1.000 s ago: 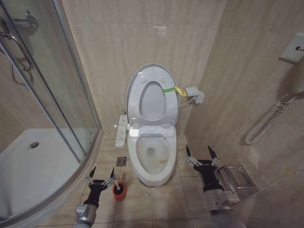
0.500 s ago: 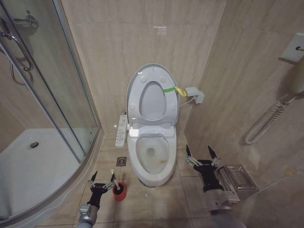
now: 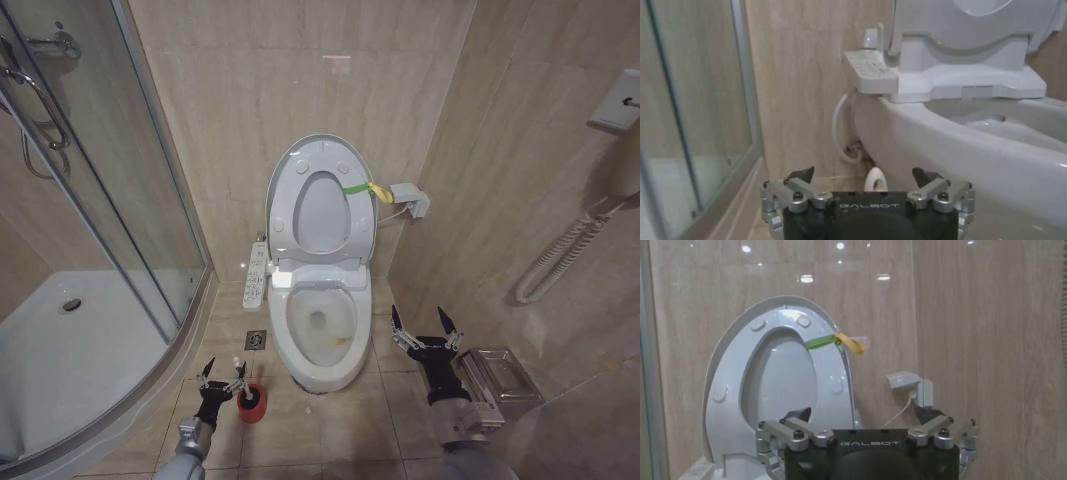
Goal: Open the toilet lid, clean the toilet bowl with a toilet brush, close the toilet lid, and flush.
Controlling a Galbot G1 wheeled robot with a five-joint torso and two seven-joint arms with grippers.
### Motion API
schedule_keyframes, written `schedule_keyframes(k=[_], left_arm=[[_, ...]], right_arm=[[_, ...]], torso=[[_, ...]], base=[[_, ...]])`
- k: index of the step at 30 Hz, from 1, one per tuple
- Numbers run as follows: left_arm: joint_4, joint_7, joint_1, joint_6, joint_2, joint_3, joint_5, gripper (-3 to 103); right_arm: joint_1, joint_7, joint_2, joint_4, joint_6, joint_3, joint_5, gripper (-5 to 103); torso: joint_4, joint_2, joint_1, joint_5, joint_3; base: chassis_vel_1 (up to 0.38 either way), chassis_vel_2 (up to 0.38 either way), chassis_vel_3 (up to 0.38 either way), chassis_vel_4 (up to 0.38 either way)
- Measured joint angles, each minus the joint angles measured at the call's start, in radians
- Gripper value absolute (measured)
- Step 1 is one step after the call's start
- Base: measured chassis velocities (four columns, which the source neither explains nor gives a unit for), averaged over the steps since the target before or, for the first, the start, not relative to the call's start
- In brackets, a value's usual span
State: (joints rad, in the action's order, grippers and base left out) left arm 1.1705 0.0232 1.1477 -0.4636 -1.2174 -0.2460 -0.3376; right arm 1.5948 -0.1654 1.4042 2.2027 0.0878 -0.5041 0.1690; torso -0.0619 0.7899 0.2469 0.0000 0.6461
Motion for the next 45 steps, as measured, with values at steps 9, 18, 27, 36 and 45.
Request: schedule_keyframes(k=[9,18,27,36,45], left_arm=[[-0.096,0.037,-0.079,-0.025,-0.020,0.049,-0.019,99],[-0.164,0.074,-0.095,-0.047,-0.030,0.042,-0.020,90],[-0.180,0.088,-0.093,-0.054,-0.038,0.027,-0.014,64],[-0.233,0.111,-0.112,-0.074,-0.040,0.000,0.006,43],[-0.263,0.138,-0.126,-0.094,-0.041,-0.016,0.018,25]], right_arm=[[0.000,0.000,0.000,0.000,0.000,0.000,0.000,100],[0.000,0.000,0.000,0.000,0.000,0.000,0.000,100],[0.000,0.000,0.000,0.000,0.000,0.000,0.000,100],[0.000,0.000,0.000,0.000,0.000,0.000,0.000,100],[0.000,0.000,0.000,0.000,0.000,0.000,0.000,100]], torso=[[-0.0002,0.000,0.000,0.0000,0.000],[0.0000,0.000,0.000,0.0000,0.000],[0.0000,0.000,0.000,0.0000,0.000],[0.0000,0.000,0.000,0.0000,0.000],[-0.0001,0.000,0.000,0.0000,0.000]], base=[[0.000,0.000,0.000,0.000],[0.000,0.000,0.000,0.000],[0.000,0.000,0.000,0.000],[0.000,0.000,0.000,0.000],[0.000,0.000,0.000,0.000]])
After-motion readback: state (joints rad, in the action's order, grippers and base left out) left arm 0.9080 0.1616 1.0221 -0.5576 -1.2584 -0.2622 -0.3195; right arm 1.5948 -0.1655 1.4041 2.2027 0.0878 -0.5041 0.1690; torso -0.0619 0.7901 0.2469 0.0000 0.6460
